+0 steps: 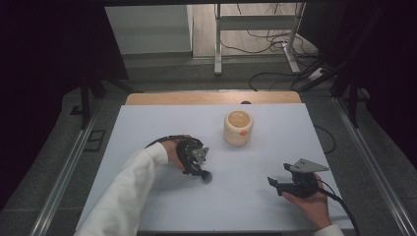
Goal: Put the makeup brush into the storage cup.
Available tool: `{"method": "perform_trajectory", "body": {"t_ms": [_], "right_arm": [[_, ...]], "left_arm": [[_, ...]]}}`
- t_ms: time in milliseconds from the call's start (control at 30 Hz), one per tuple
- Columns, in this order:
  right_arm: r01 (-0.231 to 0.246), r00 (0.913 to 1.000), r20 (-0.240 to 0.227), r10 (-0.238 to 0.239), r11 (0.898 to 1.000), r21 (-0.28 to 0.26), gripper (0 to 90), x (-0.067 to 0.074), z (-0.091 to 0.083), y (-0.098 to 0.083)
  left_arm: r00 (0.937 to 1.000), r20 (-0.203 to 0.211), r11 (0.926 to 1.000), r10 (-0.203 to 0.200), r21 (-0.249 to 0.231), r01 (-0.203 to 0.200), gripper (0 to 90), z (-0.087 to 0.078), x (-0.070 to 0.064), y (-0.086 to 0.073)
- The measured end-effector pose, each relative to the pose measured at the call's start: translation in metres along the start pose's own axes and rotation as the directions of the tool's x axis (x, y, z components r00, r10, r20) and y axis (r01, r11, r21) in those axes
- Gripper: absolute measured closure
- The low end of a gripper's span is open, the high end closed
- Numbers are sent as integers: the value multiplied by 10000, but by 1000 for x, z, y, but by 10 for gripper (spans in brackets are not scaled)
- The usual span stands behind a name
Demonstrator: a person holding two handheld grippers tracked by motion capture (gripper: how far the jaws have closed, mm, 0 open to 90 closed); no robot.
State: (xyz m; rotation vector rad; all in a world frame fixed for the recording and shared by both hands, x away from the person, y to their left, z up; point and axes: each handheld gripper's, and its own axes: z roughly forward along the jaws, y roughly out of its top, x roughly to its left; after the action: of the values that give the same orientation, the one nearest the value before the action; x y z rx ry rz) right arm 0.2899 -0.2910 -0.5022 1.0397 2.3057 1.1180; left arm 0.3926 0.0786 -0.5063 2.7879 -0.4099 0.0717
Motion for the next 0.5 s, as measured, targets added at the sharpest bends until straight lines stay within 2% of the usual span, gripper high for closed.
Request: {"method": "perform_trajectory", "body": {"t_ms": [133,233,333,500], "right_arm": [[17,10000,15,-17,10000,3,191,0,0,0],[25,10000,11,-25,10000,5,190,0,0,0],[38,10000,19,-38,10000,5,191,0,1,0],[35,10000,31,-35,10000,1,191,0,0,0]], "left_arm": [[9995,303,10000,30,-3,-30,434,0,2,0],[9975,705,10000,-71,-35,74,530,0,3,-1],[9966,812,9999,-96,-38,100,570,0,4,-1],[9945,1020,9997,230,-75,-223,653,-1,3,0]]}}
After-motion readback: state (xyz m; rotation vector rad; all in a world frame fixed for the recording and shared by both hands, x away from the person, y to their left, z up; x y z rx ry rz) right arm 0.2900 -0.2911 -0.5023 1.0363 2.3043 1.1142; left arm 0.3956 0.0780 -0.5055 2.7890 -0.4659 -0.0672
